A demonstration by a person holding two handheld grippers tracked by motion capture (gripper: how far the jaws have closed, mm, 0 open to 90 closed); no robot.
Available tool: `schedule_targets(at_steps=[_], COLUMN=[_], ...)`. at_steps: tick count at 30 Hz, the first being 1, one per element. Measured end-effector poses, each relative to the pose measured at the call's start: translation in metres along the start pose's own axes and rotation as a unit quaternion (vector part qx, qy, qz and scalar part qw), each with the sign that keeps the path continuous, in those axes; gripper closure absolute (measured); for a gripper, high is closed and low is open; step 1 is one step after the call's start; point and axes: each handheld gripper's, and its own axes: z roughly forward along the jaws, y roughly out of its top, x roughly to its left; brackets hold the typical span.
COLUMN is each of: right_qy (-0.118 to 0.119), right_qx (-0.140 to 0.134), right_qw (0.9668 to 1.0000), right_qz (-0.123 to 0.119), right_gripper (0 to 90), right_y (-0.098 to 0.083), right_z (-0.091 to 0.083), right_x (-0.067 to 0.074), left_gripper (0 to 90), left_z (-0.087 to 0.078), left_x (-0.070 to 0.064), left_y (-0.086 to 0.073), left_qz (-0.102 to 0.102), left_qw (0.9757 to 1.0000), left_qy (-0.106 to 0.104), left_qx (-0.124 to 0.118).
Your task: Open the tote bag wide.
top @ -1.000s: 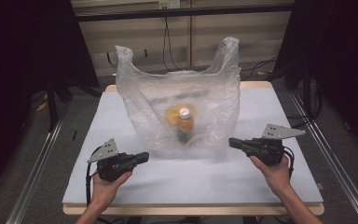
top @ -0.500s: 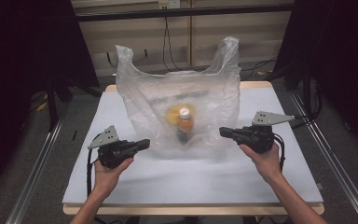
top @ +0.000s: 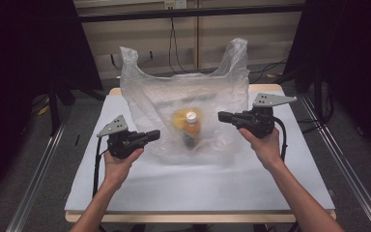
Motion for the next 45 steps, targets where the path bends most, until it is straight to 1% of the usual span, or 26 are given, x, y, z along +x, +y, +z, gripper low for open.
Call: schedule_targets(at_steps=[1,4,5,7,8,10,13,14,15,17,20,21,22,24,26,28,30,32,35,37,38,39,40,42,44,45], right_qy=[0.000,-0.002,-0.004,-0.005,-0.005,-0.008,-0.011,-0.012,-0.012,-0.013,-0.017,-0.017,-0.018,-0.020,-0.024,-0.026,-0.032,-0.036,-0.044,-0.050,-0.052,-0.050,-0.054,-0.064,-0.065,-0.066], right_qx=[0.000,0.004,0.005,0.004,0.003,0.001,-0.002,-0.003,-0.003,-0.005,-0.008,-0.009,-0.008,-0.012,-0.012,-0.010,-0.008,-0.006,-0.004,-0.001,-0.003,-0.011,-0.012,-0.003,0.006,0.010], right_qw=[1.0000,1.0000,1.0000,1.0000,1.0000,1.0000,0.9999,0.9999,0.9999,0.9999,0.9998,0.9998,0.9998,0.9997,0.9996,0.9995,0.9993,0.9991,0.9989,0.9986,0.9985,0.9986,0.9984,0.9979,0.9978,0.9977], right_qz=[0.001,-0.001,-0.002,0.000,0.001,0.000,-0.004,-0.004,-0.006,-0.007,-0.009,-0.008,-0.009,-0.009,-0.012,-0.013,-0.019,-0.019,-0.018,-0.018,-0.019,-0.013,-0.010,-0.012,-0.006,-0.007], right_gripper=[90.0,90.0,90.0,90.0,90.0,90.0,90.0,90.0,90.0,90.0,90.0,90.0,90.0,90.0,90.0,90.0,90.0,90.0,90.0,90.0,90.0,90.0,90.0,90.0,90.0,90.0], right_y=[0.002,0.010,0.013,0.018,0.021,0.027,0.034,0.037,0.040,0.045,0.053,0.055,0.058,0.063,0.069,0.075,0.081,0.086,0.092,0.097,0.100,0.102,0.105,0.110,0.113,0.115], right_z=[0.002,0.008,0.010,0.013,0.014,0.015,0.017,0.018,0.018,0.019,0.020,0.020,0.021,0.023,0.024,0.026,0.029,0.031,0.036,0.039,0.039,0.039,0.040,0.044,0.048,0.050], right_x=[-0.001,-0.002,-0.003,-0.005,-0.007,-0.009,-0.010,-0.011,-0.011,-0.012,-0.014,-0.014,-0.015,-0.017,-0.018,-0.019,-0.020,-0.022,-0.026,-0.029,-0.031,-0.033,-0.035,-0.039,-0.041,-0.042], left_gripper=[90.0,90.0,90.0,90.0,90.0,90.0,90.0,90.0,90.0,90.0,90.0,90.0,90.0,90.0,90.0,90.0,90.0,90.0,90.0,90.0,90.0,90.0,90.0,90.0,90.0,90.0], left_z=[0.000,0.001,0.000,0.001,0.001,0.003,0.005,0.007,0.008,0.010,0.014,0.016,0.017,0.018,0.019,0.021,0.022,0.025,0.029,0.032,0.033,0.035,0.036,0.038,0.041,0.043], left_x=[0.001,0.004,0.005,0.008,0.008,0.009,0.010,0.011,0.011,0.012,0.014,0.015,0.015,0.017,0.019,0.021,0.024,0.028,0.032,0.035,0.037,0.038,0.039,0.041,0.044,0.046], left_y=[0.002,0.011,0.014,0.020,0.023,0.029,0.038,0.040,0.043,0.047,0.054,0.056,0.059,0.066,0.074,0.082,0.089,0.095,0.102,0.107,0.109,0.112,0.115,0.124,0.133,0.136], left_qz=[0.005,0.007,0.008,0.009,0.012,0.014,0.019,0.018,0.019,0.020,0.020,0.017,0.021,0.017,0.023,0.020,0.021,0.020,0.010,0.009,0.008,0.006,0.009,0.010,0.005,0.004], left_qw=[1.0000,0.9999,0.9999,0.9999,0.9998,0.9997,0.9995,0.9995,0.9995,0.9995,0.9992,0.9992,0.9991,0.9990,0.9988,0.9984,0.9982,0.9980,0.9976,0.9974,0.9972,0.9971,0.9971,0.9967,0.9964,0.9966], left_qy=[0.000,0.004,0.007,0.005,0.009,0.006,0.006,0.003,0.006,0.005,0.002,0.003,0.005,0.005,0.010,0.013,0.016,0.017,0.015,0.013,0.012,0.010,0.010,0.010,0.014,0.016], left_qx=[-0.002,-0.011,-0.009,-0.014,-0.014,-0.021,-0.023,-0.025,-0.024,-0.026,-0.035,-0.036,-0.037,-0.042,-0.042,-0.051,-0.053,-0.057,-0.067,-0.070,-0.073,-0.075,-0.075,-0.079,-0.083,-0.081])
